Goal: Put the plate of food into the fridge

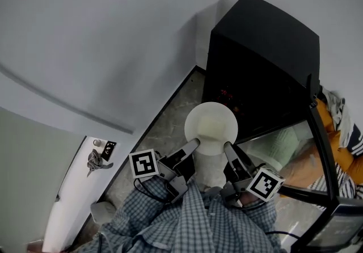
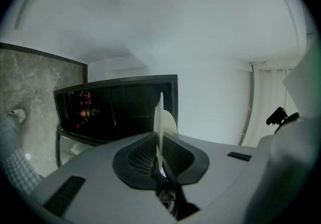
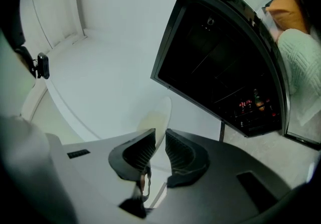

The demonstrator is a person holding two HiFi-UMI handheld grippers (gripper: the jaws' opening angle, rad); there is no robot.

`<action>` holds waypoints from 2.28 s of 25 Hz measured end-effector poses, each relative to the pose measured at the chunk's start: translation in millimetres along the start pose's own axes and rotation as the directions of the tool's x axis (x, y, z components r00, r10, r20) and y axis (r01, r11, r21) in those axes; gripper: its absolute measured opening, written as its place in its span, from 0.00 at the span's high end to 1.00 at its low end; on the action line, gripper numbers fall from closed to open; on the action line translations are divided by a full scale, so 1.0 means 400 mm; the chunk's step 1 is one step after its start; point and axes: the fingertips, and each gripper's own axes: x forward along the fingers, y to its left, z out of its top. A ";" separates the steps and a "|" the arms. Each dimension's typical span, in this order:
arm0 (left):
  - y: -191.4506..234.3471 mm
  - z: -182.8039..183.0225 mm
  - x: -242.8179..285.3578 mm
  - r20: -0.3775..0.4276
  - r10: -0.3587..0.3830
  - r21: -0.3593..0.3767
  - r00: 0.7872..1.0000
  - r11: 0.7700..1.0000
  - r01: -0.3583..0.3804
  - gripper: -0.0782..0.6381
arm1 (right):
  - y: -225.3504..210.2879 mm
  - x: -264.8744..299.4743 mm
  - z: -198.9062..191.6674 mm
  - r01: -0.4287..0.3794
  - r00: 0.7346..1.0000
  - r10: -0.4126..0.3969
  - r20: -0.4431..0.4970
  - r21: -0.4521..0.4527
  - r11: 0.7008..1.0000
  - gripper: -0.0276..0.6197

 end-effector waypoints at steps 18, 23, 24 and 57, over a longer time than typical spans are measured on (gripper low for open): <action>0.016 0.088 0.157 -0.296 -0.014 -0.030 0.955 1.000 0.005 0.85 | -0.046 0.040 0.089 0.153 0.954 -0.168 0.247 0.079 0.985 0.85; 0.031 0.101 0.192 -0.360 -0.003 -0.026 0.933 1.000 -0.007 0.85 | -0.068 0.045 0.102 0.181 0.933 -0.205 0.294 0.107 0.978 0.85; 0.032 0.102 0.199 -0.369 -0.003 -0.026 0.929 1.000 -0.007 0.85 | -0.072 0.046 0.105 0.186 0.930 -0.212 0.301 0.112 0.976 0.85; 0.146 0.088 0.258 -0.405 0.051 -0.086 0.913 0.992 -0.093 0.85 | -0.190 0.052 0.095 0.225 0.904 -0.280 0.322 0.198 0.954 0.85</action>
